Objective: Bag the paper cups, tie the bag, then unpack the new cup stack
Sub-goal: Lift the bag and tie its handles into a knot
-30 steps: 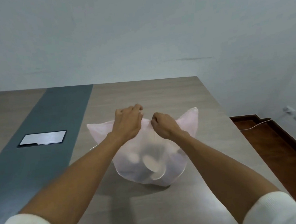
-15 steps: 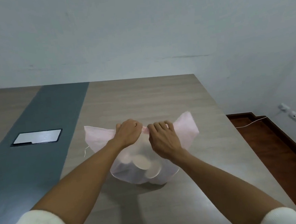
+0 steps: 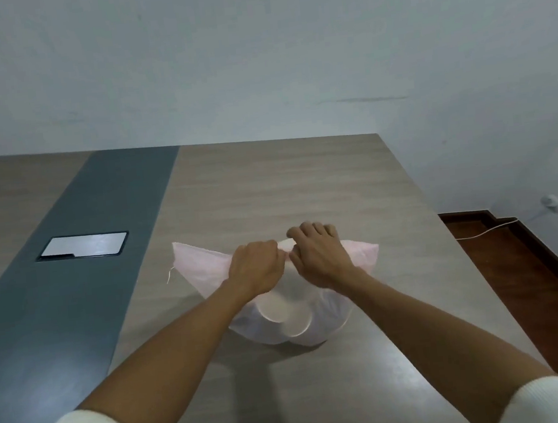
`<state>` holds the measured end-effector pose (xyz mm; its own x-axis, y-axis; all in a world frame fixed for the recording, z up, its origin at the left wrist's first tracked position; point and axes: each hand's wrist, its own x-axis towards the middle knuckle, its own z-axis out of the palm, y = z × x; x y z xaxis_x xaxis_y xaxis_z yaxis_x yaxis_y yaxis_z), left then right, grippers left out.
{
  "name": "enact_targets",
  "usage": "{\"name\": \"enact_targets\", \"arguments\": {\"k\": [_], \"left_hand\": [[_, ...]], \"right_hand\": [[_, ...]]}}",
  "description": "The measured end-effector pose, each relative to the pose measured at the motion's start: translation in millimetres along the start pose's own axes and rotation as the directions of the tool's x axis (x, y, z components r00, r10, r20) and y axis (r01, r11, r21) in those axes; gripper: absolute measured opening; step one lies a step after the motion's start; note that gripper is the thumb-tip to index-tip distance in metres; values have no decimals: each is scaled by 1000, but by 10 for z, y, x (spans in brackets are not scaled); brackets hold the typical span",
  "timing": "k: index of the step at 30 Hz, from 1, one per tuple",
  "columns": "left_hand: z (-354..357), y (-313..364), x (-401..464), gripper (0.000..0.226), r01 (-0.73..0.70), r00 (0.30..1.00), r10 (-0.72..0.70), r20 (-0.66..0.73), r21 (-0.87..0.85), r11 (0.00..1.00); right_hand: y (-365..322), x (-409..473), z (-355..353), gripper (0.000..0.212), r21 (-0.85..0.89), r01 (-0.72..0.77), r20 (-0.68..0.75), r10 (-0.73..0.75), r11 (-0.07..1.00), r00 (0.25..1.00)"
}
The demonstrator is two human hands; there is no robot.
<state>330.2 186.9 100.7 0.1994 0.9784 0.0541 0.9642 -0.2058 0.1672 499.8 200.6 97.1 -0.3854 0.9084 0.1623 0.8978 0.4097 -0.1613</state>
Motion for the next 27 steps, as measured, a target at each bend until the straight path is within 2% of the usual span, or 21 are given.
{"name": "enact_targets", "arguments": {"k": [2, 3, 6, 7, 8, 9, 10, 11, 12, 14, 17, 19, 21, 23, 25, 27], "left_hand": [[-23, -45, 58, 40, 98, 989, -71, 127, -219, 971], [-37, -69, 69, 38, 148, 981, -99, 168, -311, 939], [-46, -84, 35, 33, 221, 967, -129, 219, -474, 852], [-53, -74, -1, 30, 214, 968, -125, 216, -459, 862], [-58, -74, -39, 27, 170, 979, -113, 171, -371, 913], [-58, -85, -79, 26, 67, 997, -56, 60, -216, 974], [-60, -85, -123, 28, -57, 997, 56, -48, -24, 998], [-45, -78, -170, 30, -156, 980, 171, -104, 138, 978], [-7, -58, -215, 32, -225, 956, 259, -134, 229, 947], [124, 12, -298, 28, -265, 939, 312, -141, 280, 923], [255, 129, -353, 24, -144, 984, 163, -67, 223, 964], [301, 147, -334, 24, -118, 991, 127, -32, 202, 972], [320, 147, -313, 25, -148, 988, 152, -6, 197, 969], [359, 106, -285, 31, -169, 985, 169, 12, 193, 967], [428, 49, -248, 37, -149, 989, 149, 18, 183, 972], [492, 65, -195, 43, -121, 992, 114, 49, 178, 977]], "right_hand": [[-69, -283, 180, 38, -138, 137, -174, -160, 981, 972], [-96, -411, 277, 39, -159, 157, -195, -187, 975, 963], [-57, -555, 489, 20, -165, 82, -161, -109, 983, 981], [-45, -518, 488, 12, -126, 47, -135, -64, 991, 989], [-50, -454, 460, 12, -86, 23, -82, -30, 996, 996], [-61, -374, 421, 18, -50, 4, -15, -5, 999, 1000], [-56, -284, 378, 24, -4, -11, 72, 11, 1000, 997], [-46, -195, 342, 29, 69, -34, 168, 22, 997, 985], [-32, -111, 307, 31, 147, -59, 259, 19, 987, 966], [5, 2, 218, 30, 312, -160, 402, 22, 936, 915], [53, 103, 69, 30, 479, -298, 495, 26, 826, 868], [139, 138, -34, 21, 359, -256, 582, 0, 898, 814], [312, 151, -163, 26, 19, -54, 664, 28, 998, 747], [534, 118, -331, 41, -261, 90, 671, 113, 961, 733], [735, 59, -475, 43, -293, 48, 663, 166, 955, 730], [926, 1, -485, 38, -63, -155, 665, 157, 986, 730]]}}
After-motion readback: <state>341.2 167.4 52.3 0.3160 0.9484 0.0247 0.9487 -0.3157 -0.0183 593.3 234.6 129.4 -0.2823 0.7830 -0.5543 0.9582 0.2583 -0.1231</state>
